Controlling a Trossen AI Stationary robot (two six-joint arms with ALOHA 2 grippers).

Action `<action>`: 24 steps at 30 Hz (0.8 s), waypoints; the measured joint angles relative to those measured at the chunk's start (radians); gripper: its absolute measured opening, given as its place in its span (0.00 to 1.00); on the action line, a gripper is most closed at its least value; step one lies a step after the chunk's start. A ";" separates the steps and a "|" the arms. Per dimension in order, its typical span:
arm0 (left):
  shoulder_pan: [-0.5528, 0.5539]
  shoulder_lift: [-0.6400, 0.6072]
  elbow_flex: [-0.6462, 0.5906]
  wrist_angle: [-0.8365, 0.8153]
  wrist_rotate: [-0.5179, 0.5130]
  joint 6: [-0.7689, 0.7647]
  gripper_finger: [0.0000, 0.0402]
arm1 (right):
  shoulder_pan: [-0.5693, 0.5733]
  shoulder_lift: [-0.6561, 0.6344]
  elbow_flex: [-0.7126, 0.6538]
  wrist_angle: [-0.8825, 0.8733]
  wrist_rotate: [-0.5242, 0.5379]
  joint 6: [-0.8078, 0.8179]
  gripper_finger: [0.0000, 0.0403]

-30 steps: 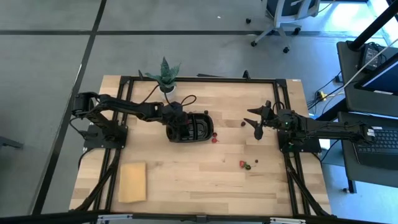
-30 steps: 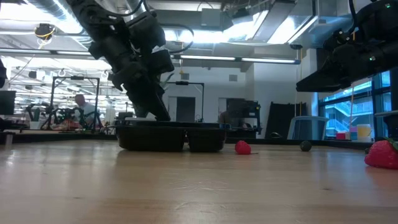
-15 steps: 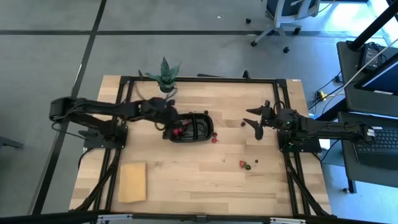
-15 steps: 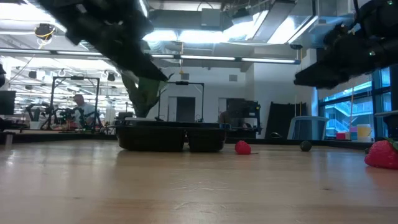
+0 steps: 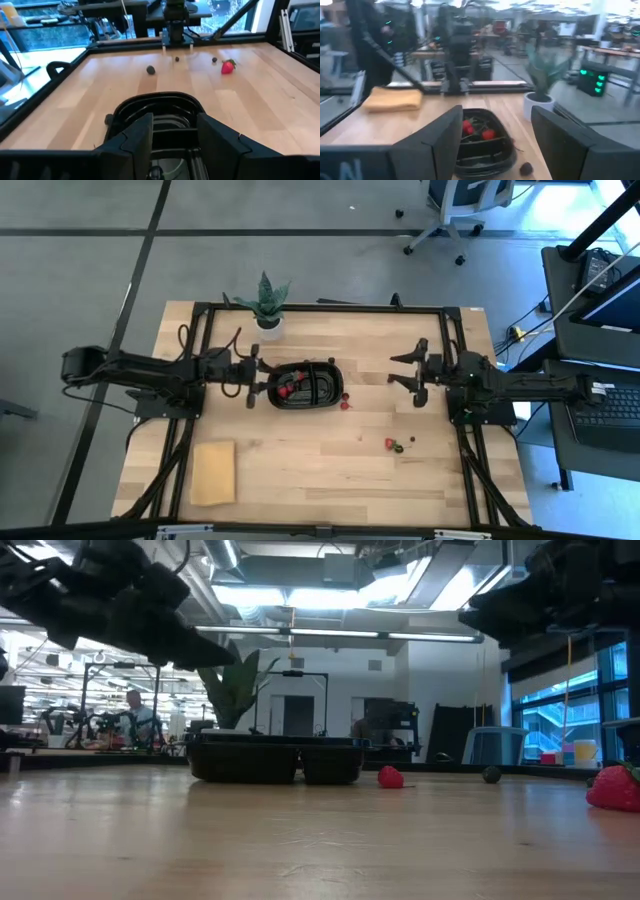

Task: Pick and placing Produce into tupperware
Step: Put the bottom red cherry into the black bin

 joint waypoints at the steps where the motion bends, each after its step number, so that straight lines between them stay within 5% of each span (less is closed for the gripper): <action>1: 0.000 -0.004 -0.012 0.015 -0.001 -0.001 0.37 | 0.000 0.023 0.014 -0.002 -0.008 -0.011 0.59; 24: 0.000 -0.004 -0.091 0.062 -0.027 0.003 0.37 | -0.001 0.774 0.282 -0.012 -0.009 0.033 0.59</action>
